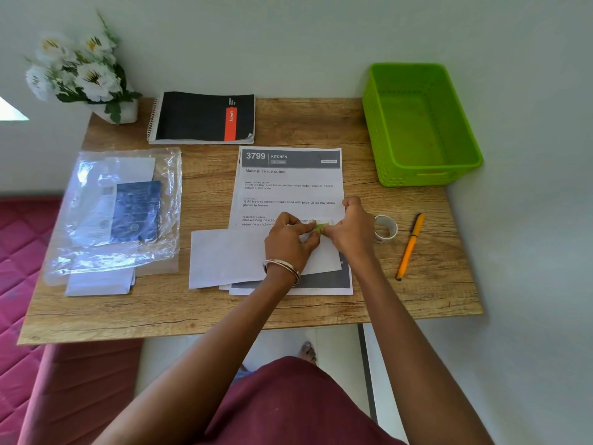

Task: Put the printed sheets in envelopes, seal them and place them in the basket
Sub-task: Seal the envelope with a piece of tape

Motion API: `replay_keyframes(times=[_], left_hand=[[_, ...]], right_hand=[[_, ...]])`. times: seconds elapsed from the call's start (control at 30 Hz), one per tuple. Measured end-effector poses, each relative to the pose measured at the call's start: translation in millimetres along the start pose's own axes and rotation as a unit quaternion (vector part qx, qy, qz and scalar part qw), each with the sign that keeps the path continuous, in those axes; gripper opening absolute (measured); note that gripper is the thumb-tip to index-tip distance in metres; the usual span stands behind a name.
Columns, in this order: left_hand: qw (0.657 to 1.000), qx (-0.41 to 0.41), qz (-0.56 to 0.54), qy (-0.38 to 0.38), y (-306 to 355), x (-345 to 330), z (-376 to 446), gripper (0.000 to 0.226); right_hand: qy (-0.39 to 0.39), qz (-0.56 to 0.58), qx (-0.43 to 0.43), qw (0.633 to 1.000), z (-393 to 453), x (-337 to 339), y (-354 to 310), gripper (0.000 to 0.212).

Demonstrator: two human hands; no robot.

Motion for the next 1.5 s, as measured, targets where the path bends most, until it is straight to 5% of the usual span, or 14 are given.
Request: replay_keyframes(times=[0.27,0.73,0.93,1.23,1.4,1.5], left_hand=[[1.000,0.010,-0.021,0.006,0,1,1,0.031],[0.998,0.029,-0.056,0.002,1,5,4,0.031],[0.993,0.058,-0.097,-0.033,2,6,4,0.027],[0.954,0.114,-0.256,-0.110,-3,26,4,0.030],[0.998,0.002,-0.050,-0.035,-21,64,7,0.039],[0.980,-0.028,0.187,-0.053,-46,82,7,0.061]], right_hand=[[0.012,0.089,-0.054,0.995,0,4,4,0.063],[0.042,0.075,-0.080,0.993,-1,4,3,0.058],[0.023,0.101,-0.113,0.988,1,5,10,0.065],[-0.003,0.047,-0.053,0.997,-4,6,3,0.072],[-0.009,0.065,-0.062,0.996,-5,5,3,0.083],[0.003,0.026,-0.030,0.999,-6,-2,-1,0.078]])
Point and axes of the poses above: each hand's wrist, its own z-axis towards the middle knuckle, its own x-axis out of the back of the hand, y = z × x, the point moved 3 cm from there along z, towards the middle knuckle, and after that the axes turned 6 degrees about x, right-handed, at the moved point
